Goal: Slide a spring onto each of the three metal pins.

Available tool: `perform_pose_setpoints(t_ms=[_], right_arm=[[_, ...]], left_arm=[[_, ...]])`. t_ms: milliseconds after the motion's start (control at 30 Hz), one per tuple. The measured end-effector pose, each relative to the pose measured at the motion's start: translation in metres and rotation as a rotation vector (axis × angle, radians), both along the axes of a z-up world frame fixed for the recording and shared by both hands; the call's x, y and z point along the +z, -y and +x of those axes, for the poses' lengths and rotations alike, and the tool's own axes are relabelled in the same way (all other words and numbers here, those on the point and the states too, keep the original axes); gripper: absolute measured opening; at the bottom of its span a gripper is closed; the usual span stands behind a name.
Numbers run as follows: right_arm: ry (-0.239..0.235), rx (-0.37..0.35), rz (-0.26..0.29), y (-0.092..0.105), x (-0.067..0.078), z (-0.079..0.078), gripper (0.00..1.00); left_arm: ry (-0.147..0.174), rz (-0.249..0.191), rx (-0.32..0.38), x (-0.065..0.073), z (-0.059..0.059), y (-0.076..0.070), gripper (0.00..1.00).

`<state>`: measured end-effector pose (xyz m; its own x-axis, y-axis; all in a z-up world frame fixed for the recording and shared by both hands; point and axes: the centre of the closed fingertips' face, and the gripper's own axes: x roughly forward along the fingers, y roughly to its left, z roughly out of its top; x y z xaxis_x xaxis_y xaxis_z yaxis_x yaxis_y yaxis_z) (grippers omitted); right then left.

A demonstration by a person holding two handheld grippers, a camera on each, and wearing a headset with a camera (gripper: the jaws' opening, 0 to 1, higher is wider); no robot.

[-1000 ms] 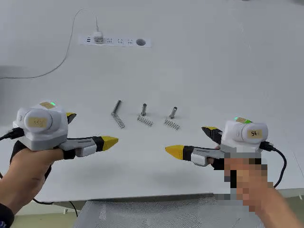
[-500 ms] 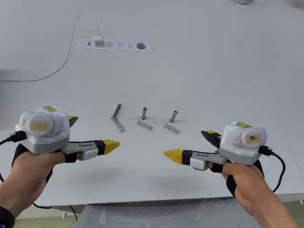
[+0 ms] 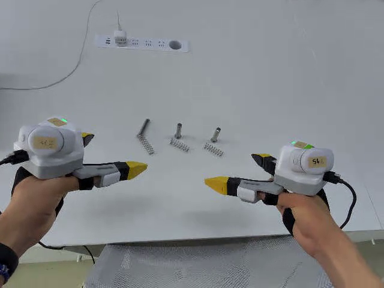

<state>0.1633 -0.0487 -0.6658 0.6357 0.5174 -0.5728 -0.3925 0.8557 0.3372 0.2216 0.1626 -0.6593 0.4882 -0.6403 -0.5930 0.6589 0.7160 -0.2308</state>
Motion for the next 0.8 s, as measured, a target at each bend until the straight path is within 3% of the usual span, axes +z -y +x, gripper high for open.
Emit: perform_pose_setpoints(t_ms=[367, 800], right_arm=[[0.000, 0.011, -0.005, -0.003, -0.001, 0.005, 0.99], [-0.015, 0.002, -0.006, 0.002, -0.006, 0.000, 0.99]], left_arm=[[-0.008, -0.003, 0.017, -0.003, 0.000, -0.006, 0.93], [-0.010, 0.004, -0.004, -0.007, 0.012, 0.003, 0.92]])
